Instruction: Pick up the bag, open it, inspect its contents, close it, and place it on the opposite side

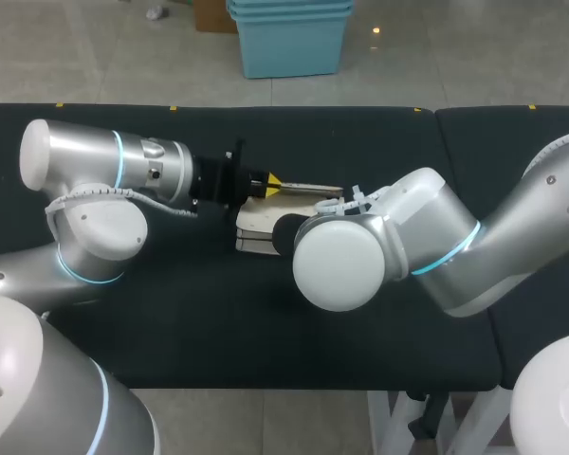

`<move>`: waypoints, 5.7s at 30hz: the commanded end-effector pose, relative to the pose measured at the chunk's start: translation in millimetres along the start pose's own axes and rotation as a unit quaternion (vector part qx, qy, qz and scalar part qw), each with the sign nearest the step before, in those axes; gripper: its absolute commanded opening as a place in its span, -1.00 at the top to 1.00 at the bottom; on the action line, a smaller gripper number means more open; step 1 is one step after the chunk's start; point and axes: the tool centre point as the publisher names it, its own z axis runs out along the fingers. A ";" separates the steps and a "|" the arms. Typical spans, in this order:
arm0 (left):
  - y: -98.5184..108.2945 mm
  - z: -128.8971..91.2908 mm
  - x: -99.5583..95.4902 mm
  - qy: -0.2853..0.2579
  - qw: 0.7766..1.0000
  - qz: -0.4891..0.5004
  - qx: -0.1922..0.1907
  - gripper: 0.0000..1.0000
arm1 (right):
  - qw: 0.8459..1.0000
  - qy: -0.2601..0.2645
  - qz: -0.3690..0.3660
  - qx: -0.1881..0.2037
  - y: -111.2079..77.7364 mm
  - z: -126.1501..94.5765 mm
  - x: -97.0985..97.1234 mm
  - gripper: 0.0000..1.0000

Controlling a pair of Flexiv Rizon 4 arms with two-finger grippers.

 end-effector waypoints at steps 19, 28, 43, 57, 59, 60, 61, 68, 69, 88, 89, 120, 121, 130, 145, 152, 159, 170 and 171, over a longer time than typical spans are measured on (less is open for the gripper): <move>-0.9 2.2 19.7 0.017 0.997 0.041 0.056 1.00 | 1.000 -0.001 0.001 0.000 0.7 1.5 1.5 1.00; 1.3 -2.4 31.1 0.030 0.996 0.057 0.060 1.00 | 1.000 -0.001 0.001 0.000 0.7 1.5 1.5 1.00; 4.7 -0.4 42.5 0.053 0.992 0.081 0.076 1.00 | 1.000 -0.001 0.001 0.000 0.7 1.5 1.5 1.00; -0.2 -2.2 23.8 0.032 0.996 0.066 0.056 0.24 | 1.000 -0.001 0.001 0.000 0.7 1.5 1.5 1.00; 0.5 -2.4 18.9 0.026 0.997 0.052 0.047 0.19 | 1.000 -0.001 0.001 0.000 0.7 1.5 1.5 1.00; 0.9 -2.4 16.7 0.025 0.997 0.047 0.047 0.20 | 1.000 -0.001 0.001 0.000 0.7 1.5 1.5 1.00; 1.2 -2.4 15.1 0.025 0.998 0.041 0.045 0.21 | 1.000 -0.001 0.001 0.000 0.7 1.5 1.5 1.00; -2.7 2.0 9.8 0.037 0.999 0.015 0.034 0.24 | 1.000 -0.001 0.001 0.000 0.7 1.5 1.5 1.00; -2.6 4.0 9.9 0.042 0.999 0.012 0.030 0.30 | 1.000 -0.001 0.001 0.000 0.7 1.5 1.5 1.00; 0.5 11.2 40.8 0.103 0.994 0.019 0.027 1.00 | 1.000 -0.001 0.001 0.000 0.7 1.5 1.5 1.00; 1.3 10.9 41.6 0.103 0.994 0.020 0.026 1.00 | 1.000 -0.001 0.001 0.000 0.7 1.5 1.5 1.00; -10.0 15.4 24.8 0.052 0.998 -0.017 0.026 1.00 | 1.000 -0.001 0.001 0.000 0.7 1.5 1.5 1.00; -10.4 14.5 28.2 0.058 0.998 -0.014 0.029 1.00 | 1.000 -0.001 0.001 0.000 0.7 1.5 1.5 1.00; 4.2 11.5 37.8 0.074 0.997 -0.018 0.003 1.00 | 1.000 -0.001 0.001 0.000 0.7 1.5 1.5 1.00; -8.8 5.8 21.2 0.043 0.998 -0.029 0.021 0.03 | 1.000 -0.001 0.001 0.000 0.7 1.5 1.5 1.00; -13.7 4.1 16.8 0.041 0.999 -0.026 0.016 0.20 | 1.000 -0.001 0.001 0.000 0.7 1.5 1.5 1.00; -12.3 17.7 22.7 0.064 0.998 -0.018 0.007 1.00 | 1.000 -0.001 0.001 0.000 0.7 1.5 1.5 1.00; -2.4 13.7 36.7 0.099 0.995 0.001 0.004 1.00 | 1.000 -0.001 0.001 0.000 0.7 1.5 1.5 1.00; -1.5 13.7 37.5 0.101 0.995 0.001 0.005 1.00 | 1.000 -0.001 0.001 0.000 0.7 1.5 1.5 1.00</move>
